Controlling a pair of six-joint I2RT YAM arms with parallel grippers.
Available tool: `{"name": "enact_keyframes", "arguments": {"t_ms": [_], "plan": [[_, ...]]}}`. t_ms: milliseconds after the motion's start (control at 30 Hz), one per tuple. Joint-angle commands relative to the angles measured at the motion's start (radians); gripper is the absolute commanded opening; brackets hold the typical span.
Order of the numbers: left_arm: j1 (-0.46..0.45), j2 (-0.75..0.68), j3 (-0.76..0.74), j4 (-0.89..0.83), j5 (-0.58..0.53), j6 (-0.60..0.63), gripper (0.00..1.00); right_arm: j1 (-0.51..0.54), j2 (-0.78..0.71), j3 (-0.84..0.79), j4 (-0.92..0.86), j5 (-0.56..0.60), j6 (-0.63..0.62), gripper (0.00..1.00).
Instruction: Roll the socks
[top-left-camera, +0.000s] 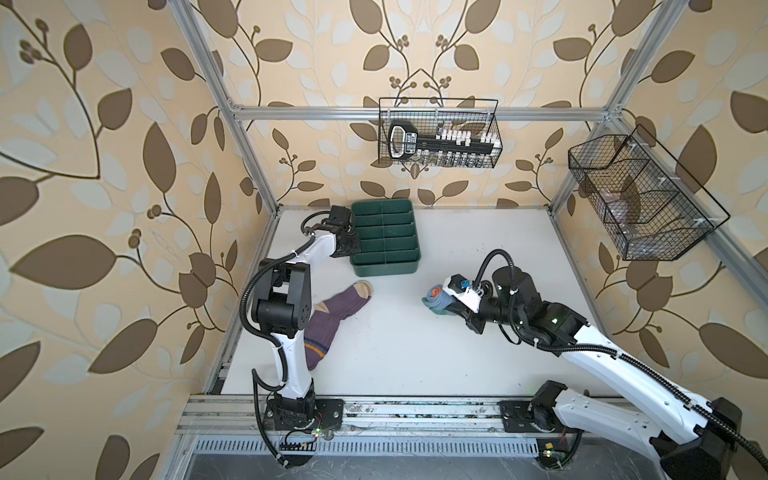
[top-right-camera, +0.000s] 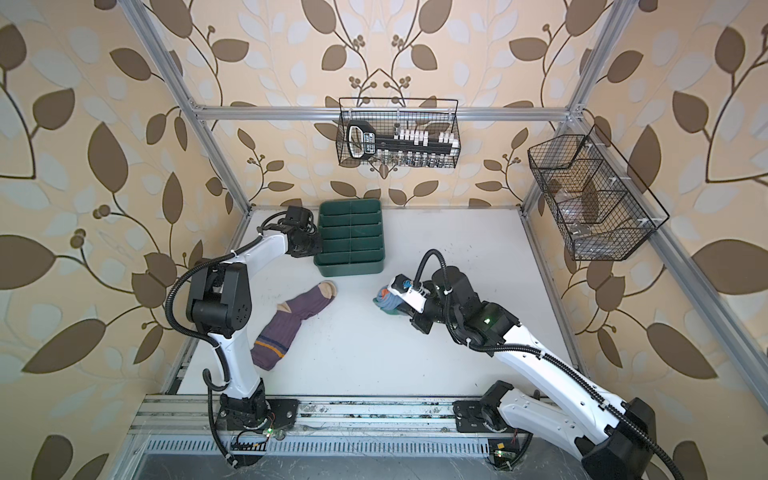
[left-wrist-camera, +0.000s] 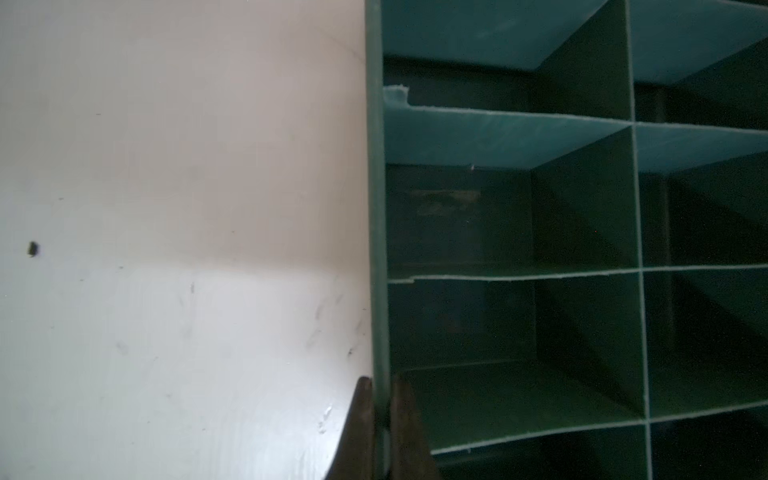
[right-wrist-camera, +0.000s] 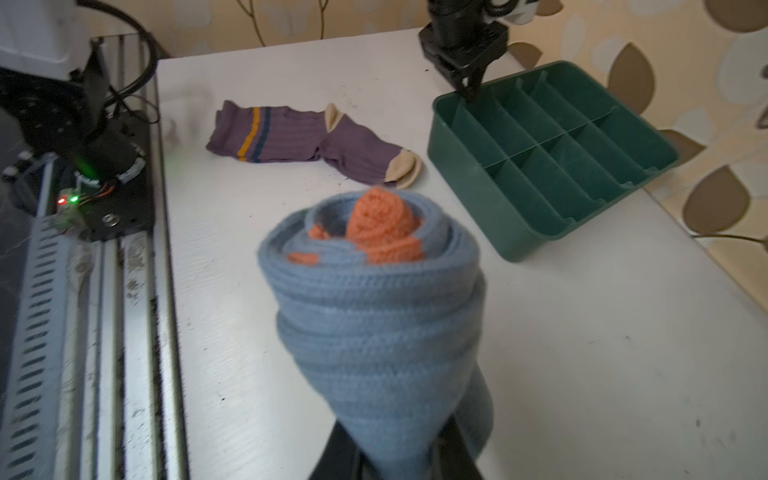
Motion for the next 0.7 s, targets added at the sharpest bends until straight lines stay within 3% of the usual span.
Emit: {"name": "enact_keyframes", "arguments": {"t_ms": [0, 200, 367, 467, 667], "plan": [[-0.12, -0.038, 0.008, 0.023, -0.018, -0.033, 0.0, -0.07, -0.047, 0.03, 0.076, 0.08, 0.018, 0.0], [-0.339, -0.069, -0.1, 0.152, -0.052, -0.238, 0.0, -0.156, -0.074, 0.059, 0.068, 0.174, -0.072, 0.0], [-0.53, -0.101, -0.215, 0.295, -0.143, -0.44, 0.0, -0.178, -0.065, 0.05, 0.092, 0.202, -0.098, 0.0], [-0.602, -0.133, -0.27, 0.334, -0.189, -0.529, 0.0, -0.178, -0.062, 0.048, 0.074, 0.233, -0.137, 0.0], [-0.726, -0.216, -0.337, 0.35, -0.274, -0.596, 0.0, -0.178, -0.053, 0.042, 0.013, 0.283, -0.225, 0.0]]}}
